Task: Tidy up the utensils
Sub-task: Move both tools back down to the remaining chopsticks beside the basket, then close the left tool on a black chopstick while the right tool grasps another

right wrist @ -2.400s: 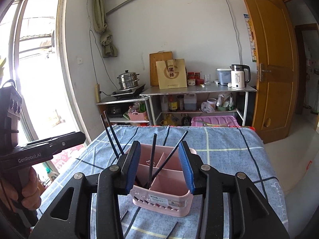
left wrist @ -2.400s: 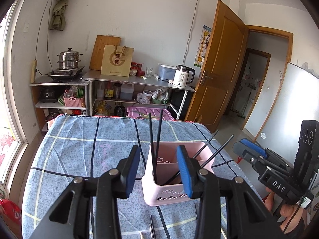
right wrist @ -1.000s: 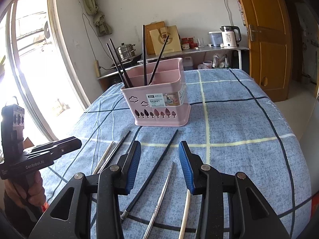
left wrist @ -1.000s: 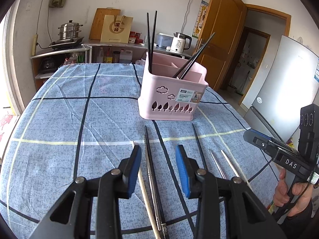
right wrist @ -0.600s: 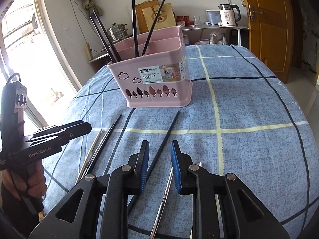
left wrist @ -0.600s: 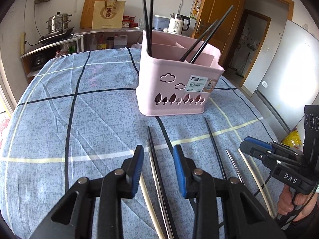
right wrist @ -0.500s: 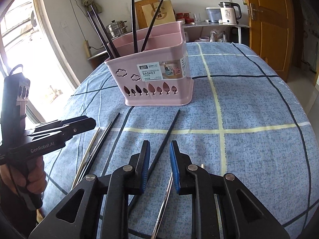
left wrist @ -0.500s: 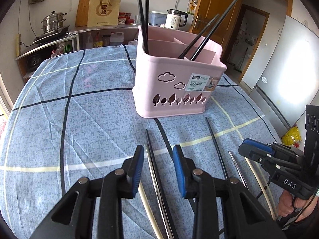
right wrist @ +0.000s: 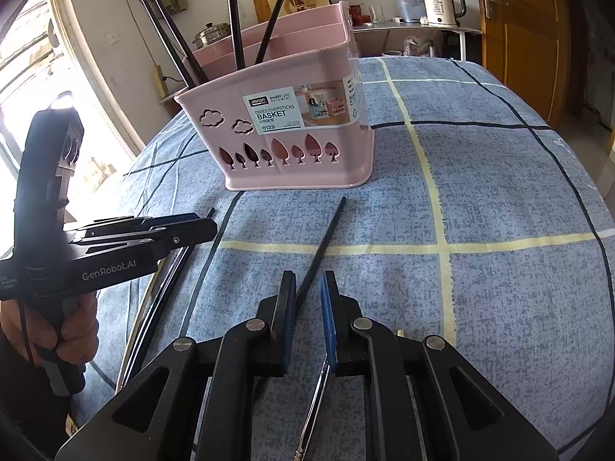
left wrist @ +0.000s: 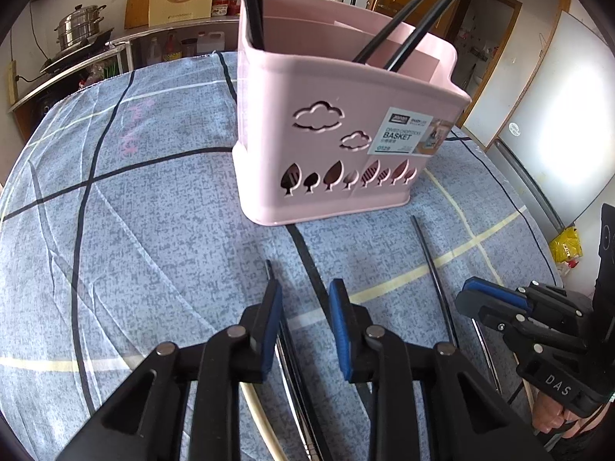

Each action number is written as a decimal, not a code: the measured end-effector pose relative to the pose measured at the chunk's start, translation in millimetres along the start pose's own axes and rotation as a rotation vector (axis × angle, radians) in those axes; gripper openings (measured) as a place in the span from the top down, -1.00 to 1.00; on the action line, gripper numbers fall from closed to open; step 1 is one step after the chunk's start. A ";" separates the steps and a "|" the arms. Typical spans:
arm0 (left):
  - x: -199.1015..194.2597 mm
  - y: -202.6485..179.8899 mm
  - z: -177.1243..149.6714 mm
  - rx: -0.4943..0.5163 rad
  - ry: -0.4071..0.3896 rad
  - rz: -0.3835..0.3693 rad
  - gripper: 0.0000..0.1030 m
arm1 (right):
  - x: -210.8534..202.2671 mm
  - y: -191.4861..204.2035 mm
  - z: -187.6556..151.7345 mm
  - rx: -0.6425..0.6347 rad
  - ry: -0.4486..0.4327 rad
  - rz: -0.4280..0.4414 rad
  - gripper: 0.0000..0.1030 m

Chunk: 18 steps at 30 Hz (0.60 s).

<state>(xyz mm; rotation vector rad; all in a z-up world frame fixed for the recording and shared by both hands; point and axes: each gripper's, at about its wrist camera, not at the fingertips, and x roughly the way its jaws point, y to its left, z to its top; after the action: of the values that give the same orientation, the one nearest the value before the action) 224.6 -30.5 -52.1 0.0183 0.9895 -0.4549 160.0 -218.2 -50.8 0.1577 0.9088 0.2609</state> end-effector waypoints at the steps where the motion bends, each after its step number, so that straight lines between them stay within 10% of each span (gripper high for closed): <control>1: 0.3 0.6 0.8 -0.004 0.000 -0.002 0.48 | 0.5 -0.4 0.2 0.001 0.002 0.000 0.73; 18: 7.0 -2.3 4.2 -0.011 0.020 0.005 0.49 | 1.5 -5.4 -0.3 0.018 0.004 0.010 0.74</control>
<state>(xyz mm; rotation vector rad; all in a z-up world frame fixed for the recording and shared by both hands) 230.4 -36.1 -54.9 0.0154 1.0118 -0.4449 161.5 -223.0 -53.5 0.1785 0.9151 0.2630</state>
